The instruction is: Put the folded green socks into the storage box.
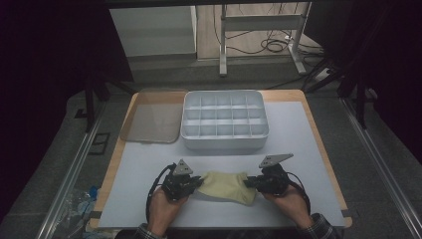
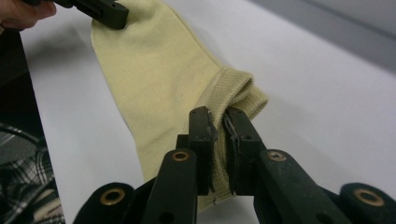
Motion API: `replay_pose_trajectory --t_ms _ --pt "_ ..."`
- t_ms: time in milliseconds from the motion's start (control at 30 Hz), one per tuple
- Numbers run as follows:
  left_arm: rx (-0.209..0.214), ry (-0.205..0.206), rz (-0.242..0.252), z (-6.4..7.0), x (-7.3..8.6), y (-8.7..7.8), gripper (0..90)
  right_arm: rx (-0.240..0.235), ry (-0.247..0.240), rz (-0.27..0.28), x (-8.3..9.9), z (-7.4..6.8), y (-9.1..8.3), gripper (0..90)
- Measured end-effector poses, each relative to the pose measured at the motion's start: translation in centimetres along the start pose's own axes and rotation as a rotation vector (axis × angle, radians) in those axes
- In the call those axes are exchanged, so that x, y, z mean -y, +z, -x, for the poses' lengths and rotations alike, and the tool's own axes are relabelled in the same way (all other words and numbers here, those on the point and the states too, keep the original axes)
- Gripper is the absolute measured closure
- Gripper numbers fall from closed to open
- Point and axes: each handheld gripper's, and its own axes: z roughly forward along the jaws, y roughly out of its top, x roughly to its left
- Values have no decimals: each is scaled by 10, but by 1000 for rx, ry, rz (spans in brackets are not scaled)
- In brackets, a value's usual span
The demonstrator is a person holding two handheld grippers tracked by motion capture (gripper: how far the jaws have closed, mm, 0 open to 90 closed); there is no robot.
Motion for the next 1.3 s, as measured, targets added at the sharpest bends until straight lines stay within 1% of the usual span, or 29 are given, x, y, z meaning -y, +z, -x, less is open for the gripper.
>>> replay_pose_trajectory --t_ms 33,67,100,133,267,300,333,367,400,433,500,600,667,700,733,767,800,833,867,900,933,1000,1033,1067,1100,1133,1200,1300 --pt "-6 2 -11 1 1 3 829 0 -1 -3 2 0 1 815" --pt "-12 8 -22 2 3 7 829 5 -2 -17 8 2 6 814" --pt "-12 8 -22 2 3 7 829 5 -2 -17 8 2 6 814" --pt "-17 9 -28 3 4 10 827 8 7 -26 12 2 10 813" --pt "-26 11 -28 2 6 12 811 5 6 -26 15 4 11 809" --pt "-33 12 -24 2 6 12 782 5 5 -24 15 4 10 803" --pt "-38 8 -20 1 6 11 726 11 -8 -25 14 4 8 766" --pt "-43 7 -18 1 6 10 726 11 -8 -25 14 4 8 766" --pt "-47 4 -13 0 6 9 710 18 -13 -24 13 3 7 744" --pt "-46 -1 -11 -1 7 8 698 41 -34 -16 11 4 2 704" --pt "-42 -7 -15 -2 7 7 690 47 -38 -10 10 5 0 695" --pt "-33 -17 -24 -4 8 10 680 72 -43 8 5 6 -7 679" --pt "-22 -23 -29 -4 9 12 698 73 -49 21 2 6 -8 681" --pt "-12 -26 -25 -4 9 13 735 70 -65 22 -2 3 -6 697" --pt "-6 -28 -25 -4 9 13 735 70 -65 22 -2 3 -6 697" --pt "-3 -30 -27 -4 9 13 757 67 -104 8 -5 -1 1 777" --pt "3 -34 -28 -4 9 14 763 69 -124 -2 -7 -4 5 812" --pt "3 -34 -28 -4 9 14 773 69 -124 -2 -7 -4 5 812" --pt "10 -38 -26 -4 9 14 788 51 -146 -12 -11 -8 14 864" --pt "13 -39 -26 -4 9 14 788 51 -146 -12 -11 -8 14 864" --pt "16 -38 -26 -3 9 14 816 37 -161 -9 -16 -12 23 892" --pt "14 -34 -27 -3 8 14 826 32 -164 -8 -18 -14 26 893" --pt "12 -32 -27 -3 8 14 826 27 -170 -11 -20 -15 31 894" --pt "8 -30 -26 -2 7 14 831 25 -190 -12 -25 -19 41 894" --pt "8 -30 -26 -2 7 14 832 25 -190 -12 -25 -19 41 894" --pt "7 -27 -23 -2 6 14 833 26 -201 -17 -29 -21 49 895" --pt "6 -26 -21 -1 6 13 833 26 -205 -19 -30 -21 52 895" --pt "4 -23 -9 0 4 11 833 51 -212 -27 -32 -20 62 895"
